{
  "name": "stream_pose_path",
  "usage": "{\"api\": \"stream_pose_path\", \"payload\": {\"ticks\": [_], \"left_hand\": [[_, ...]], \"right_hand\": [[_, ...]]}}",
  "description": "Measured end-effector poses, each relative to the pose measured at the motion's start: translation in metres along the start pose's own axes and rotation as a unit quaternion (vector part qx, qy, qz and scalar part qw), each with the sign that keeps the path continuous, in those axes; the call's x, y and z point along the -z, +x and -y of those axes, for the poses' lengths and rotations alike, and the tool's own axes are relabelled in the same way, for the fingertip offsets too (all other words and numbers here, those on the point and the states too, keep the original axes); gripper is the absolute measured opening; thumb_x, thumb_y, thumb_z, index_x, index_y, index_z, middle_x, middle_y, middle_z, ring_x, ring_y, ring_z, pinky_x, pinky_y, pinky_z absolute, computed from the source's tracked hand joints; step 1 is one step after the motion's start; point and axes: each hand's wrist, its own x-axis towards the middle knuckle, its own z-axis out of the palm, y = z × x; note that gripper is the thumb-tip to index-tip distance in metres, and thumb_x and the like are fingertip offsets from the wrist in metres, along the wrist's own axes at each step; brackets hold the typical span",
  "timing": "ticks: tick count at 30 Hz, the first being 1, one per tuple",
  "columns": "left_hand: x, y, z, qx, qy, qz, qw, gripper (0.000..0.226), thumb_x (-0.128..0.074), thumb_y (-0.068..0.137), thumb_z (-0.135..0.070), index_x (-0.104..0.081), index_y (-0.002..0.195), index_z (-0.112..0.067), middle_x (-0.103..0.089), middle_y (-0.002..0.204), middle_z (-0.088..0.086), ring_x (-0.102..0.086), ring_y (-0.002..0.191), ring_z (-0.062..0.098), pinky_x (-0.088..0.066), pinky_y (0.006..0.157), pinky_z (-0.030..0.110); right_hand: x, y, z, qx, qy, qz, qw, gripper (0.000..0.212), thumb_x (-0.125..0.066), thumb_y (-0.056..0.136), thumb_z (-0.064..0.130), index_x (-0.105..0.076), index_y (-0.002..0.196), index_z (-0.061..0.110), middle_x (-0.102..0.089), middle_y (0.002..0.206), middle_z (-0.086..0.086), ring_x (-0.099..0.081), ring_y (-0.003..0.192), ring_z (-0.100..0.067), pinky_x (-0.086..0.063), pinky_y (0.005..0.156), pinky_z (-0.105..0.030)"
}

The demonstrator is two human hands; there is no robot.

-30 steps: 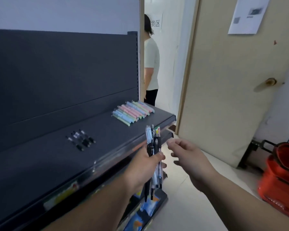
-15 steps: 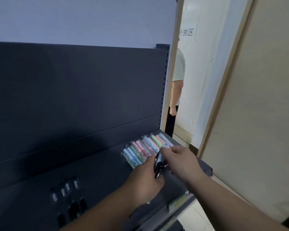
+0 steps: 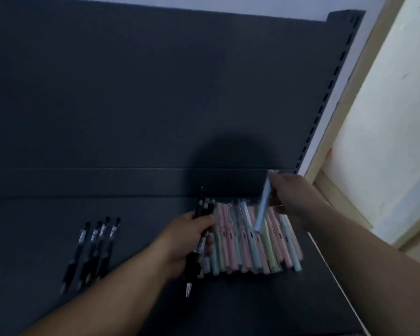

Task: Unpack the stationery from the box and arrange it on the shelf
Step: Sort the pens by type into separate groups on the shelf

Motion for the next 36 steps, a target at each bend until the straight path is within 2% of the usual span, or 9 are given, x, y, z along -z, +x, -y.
{"api": "stream_pose_path", "payload": {"ticks": [5, 9, 12, 16, 18, 26, 30, 33, 36], "left_hand": [[0.003, -0.004, 0.011, 0.018, -0.070, -0.050, 0.996, 0.019, -0.060, 0.092, -0.019, -0.060, 0.100, -0.001, -0.063, 0.065, 0.007, -0.058, 0.054, 0.016, -0.051, 0.058, 0.029], [-0.004, -0.007, 0.012, 0.015, -0.114, -0.057, 0.992, 0.022, -0.060, 0.092, -0.016, -0.062, 0.104, 0.002, -0.065, 0.071, 0.010, -0.063, 0.061, 0.016, -0.056, 0.056, 0.027], [-0.009, -0.010, 0.013, 0.008, -0.137, -0.054, 0.989, 0.021, -0.060, 0.091, -0.012, -0.062, 0.104, 0.004, -0.066, 0.072, 0.010, -0.064, 0.062, 0.016, -0.056, 0.055, 0.026], [-0.013, -0.016, 0.013, 0.006, -0.149, -0.043, 0.988, 0.013, -0.057, 0.090, -0.001, -0.063, 0.099, 0.004, -0.066, 0.071, 0.011, -0.063, 0.062, 0.016, -0.055, 0.052, 0.024], [-0.013, -0.020, 0.014, 0.005, -0.138, -0.032, 0.990, 0.014, -0.055, 0.090, -0.001, -0.064, 0.101, 0.004, -0.066, 0.072, 0.011, -0.063, 0.062, 0.017, -0.054, 0.050, 0.024], [0.002, -0.034, 0.010, -0.011, -0.120, -0.021, 0.992, 0.023, -0.061, 0.090, -0.007, -0.066, 0.109, 0.004, -0.070, 0.077, 0.007, -0.066, 0.066, 0.012, -0.054, 0.057, 0.021], [0.013, -0.040, 0.012, -0.016, -0.103, -0.038, 0.994, 0.019, -0.062, 0.090, -0.012, -0.070, 0.102, 0.001, -0.073, 0.090, 0.010, -0.067, 0.071, 0.012, -0.058, 0.070, 0.026], [0.019, -0.047, 0.012, -0.028, -0.109, -0.044, 0.993, 0.019, -0.059, 0.092, -0.009, -0.064, 0.107, 0.002, -0.074, 0.094, 0.007, -0.068, 0.071, 0.010, -0.057, 0.064, 0.023], [0.027, -0.056, 0.011, -0.035, -0.104, -0.034, 0.993, 0.017, -0.058, 0.092, -0.008, -0.062, 0.107, 0.000, -0.074, 0.089, 0.006, -0.067, 0.066, 0.009, -0.055, 0.059, 0.021]], "right_hand": [[-0.002, 0.023, -0.017, 0.045, -0.199, 0.062, 0.977, 0.048, -0.048, 0.098, 0.039, -0.054, 0.061, 0.009, -0.061, 0.054, -0.008, -0.058, 0.049, -0.024, -0.050, 0.057, -0.030], [-0.013, 0.020, -0.031, 0.092, -0.318, 0.110, 0.937, 0.035, -0.057, 0.092, 0.046, -0.055, 0.108, 0.016, -0.061, 0.088, -0.001, -0.059, 0.075, -0.018, -0.044, 0.066, -0.027], [-0.012, 0.017, -0.035, 0.110, -0.320, 0.106, 0.935, 0.047, -0.062, 0.089, 0.046, -0.050, 0.124, 0.018, -0.051, 0.098, 0.002, -0.050, 0.081, -0.014, -0.040, 0.071, -0.023], [-0.008, 0.018, -0.037, 0.114, -0.311, 0.105, 0.938, 0.051, -0.062, 0.088, 0.048, -0.049, 0.127, 0.018, -0.058, 0.101, 0.001, -0.051, 0.076, -0.009, -0.037, 0.059, -0.020], [-0.007, 0.018, -0.037, 0.129, -0.322, 0.097, 0.933, 0.051, -0.061, 0.089, 0.047, -0.049, 0.128, 0.017, -0.060, 0.108, -0.001, -0.049, 0.080, -0.011, -0.038, 0.068, -0.022], [-0.016, 0.016, -0.034, 0.126, -0.338, 0.120, 0.925, 0.046, -0.060, 0.089, 0.046, -0.054, 0.126, 0.018, -0.060, 0.116, -0.001, -0.050, 0.091, -0.015, -0.037, 0.076, -0.024], [-0.018, 0.015, -0.033, 0.141, -0.336, 0.081, 0.928, 0.048, -0.064, 0.087, 0.041, -0.055, 0.128, 0.016, -0.058, 0.120, -0.006, -0.056, 0.101, -0.022, -0.036, 0.078, -0.022], [-0.031, 0.002, -0.019, 0.217, -0.295, 0.039, 0.930, 0.038, -0.066, 0.087, 0.039, -0.062, 0.119, 0.018, -0.059, 0.116, -0.006, -0.059, 0.096, -0.022, -0.037, 0.079, -0.021], [-0.058, -0.027, 0.001, 0.251, -0.230, 0.096, 0.935, 0.018, -0.065, 0.087, 0.039, -0.069, 0.097, 0.024, -0.066, 0.093, 0.007, -0.061, 0.088, -0.013, -0.039, 0.077, -0.021]]}}
